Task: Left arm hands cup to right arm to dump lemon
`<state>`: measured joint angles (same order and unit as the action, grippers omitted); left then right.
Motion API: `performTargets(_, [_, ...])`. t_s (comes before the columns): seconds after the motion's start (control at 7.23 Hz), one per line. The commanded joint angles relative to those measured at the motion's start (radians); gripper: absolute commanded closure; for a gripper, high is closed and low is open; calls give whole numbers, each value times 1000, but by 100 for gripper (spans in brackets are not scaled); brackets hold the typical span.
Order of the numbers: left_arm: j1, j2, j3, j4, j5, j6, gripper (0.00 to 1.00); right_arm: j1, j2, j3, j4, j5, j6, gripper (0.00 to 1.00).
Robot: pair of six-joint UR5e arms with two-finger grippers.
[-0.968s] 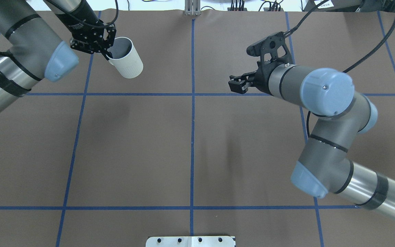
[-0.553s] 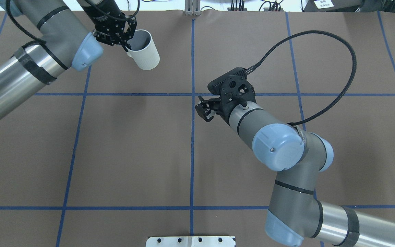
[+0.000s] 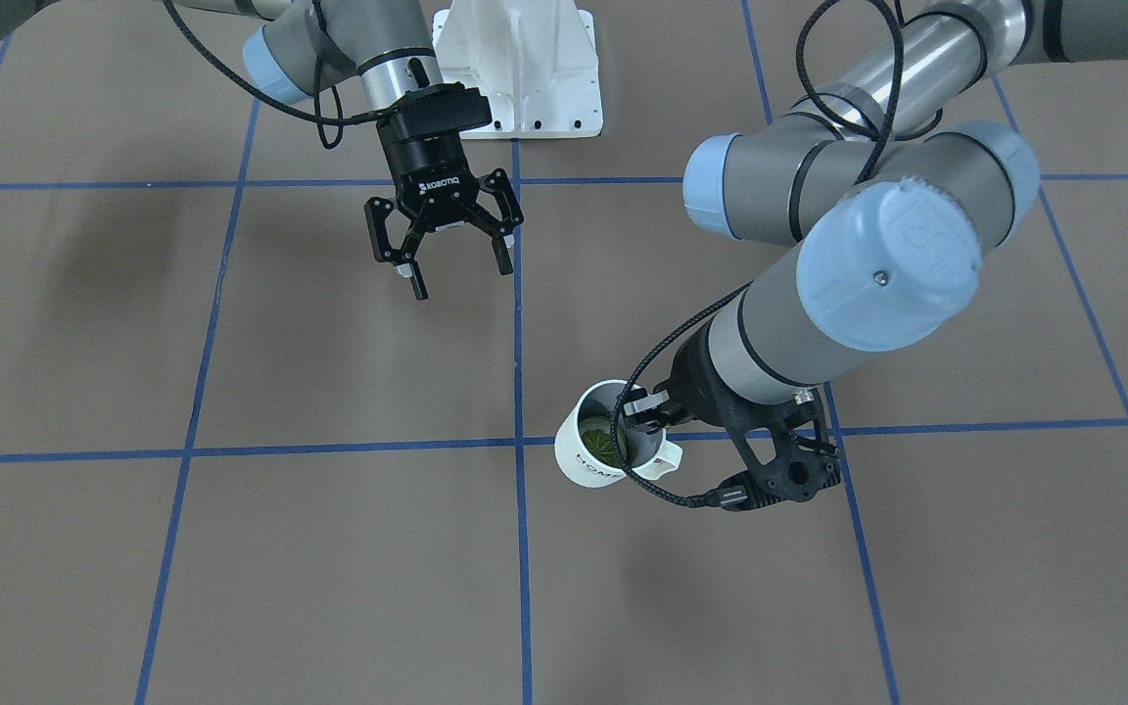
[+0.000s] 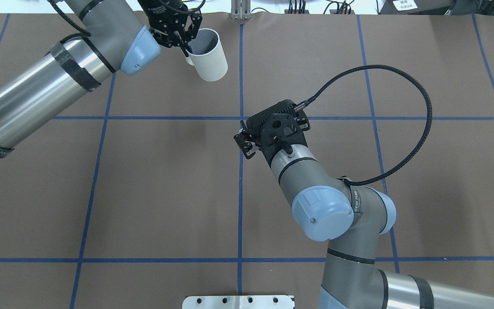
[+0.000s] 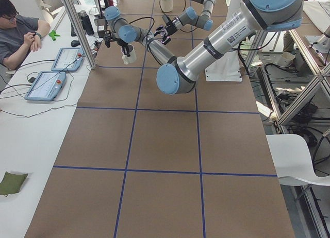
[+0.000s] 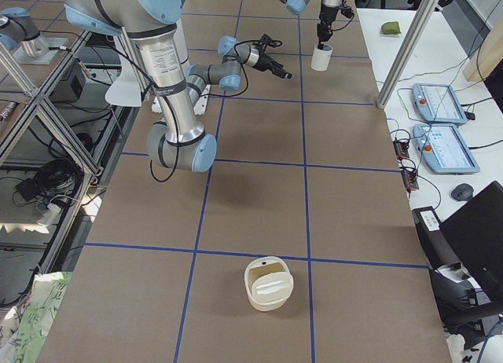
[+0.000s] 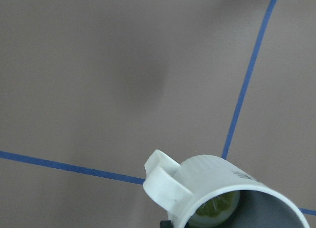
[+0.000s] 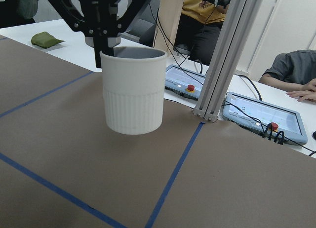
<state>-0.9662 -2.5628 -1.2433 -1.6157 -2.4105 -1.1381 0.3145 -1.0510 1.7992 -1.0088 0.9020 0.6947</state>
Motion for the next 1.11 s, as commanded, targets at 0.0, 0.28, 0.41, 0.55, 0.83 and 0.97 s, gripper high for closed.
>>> performTargets(0.0, [13,-19,5,-1,-45,6,100,-9,5,-6,6,-29,5,1])
performTargets(0.28, [47,-40,-2,-4,-68,6,100,-20,2,-76,93,-38,19,1])
performTargets(0.41, [50,-53,-4,-9,-99,6,100,-21,-4,-89,125,-38,19,1])
performTargets(0.55, [50,-54,-5,-7,-111,5,100,-22,-6,-89,130,-38,19,1])
performTargets(0.83, [55,-54,-7,-4,-111,4,100,-22,-4,-87,130,-37,11,1])
performTargets(0.97, [67,-54,-7,-1,-110,4,100,-22,-3,-87,130,-37,8,1])
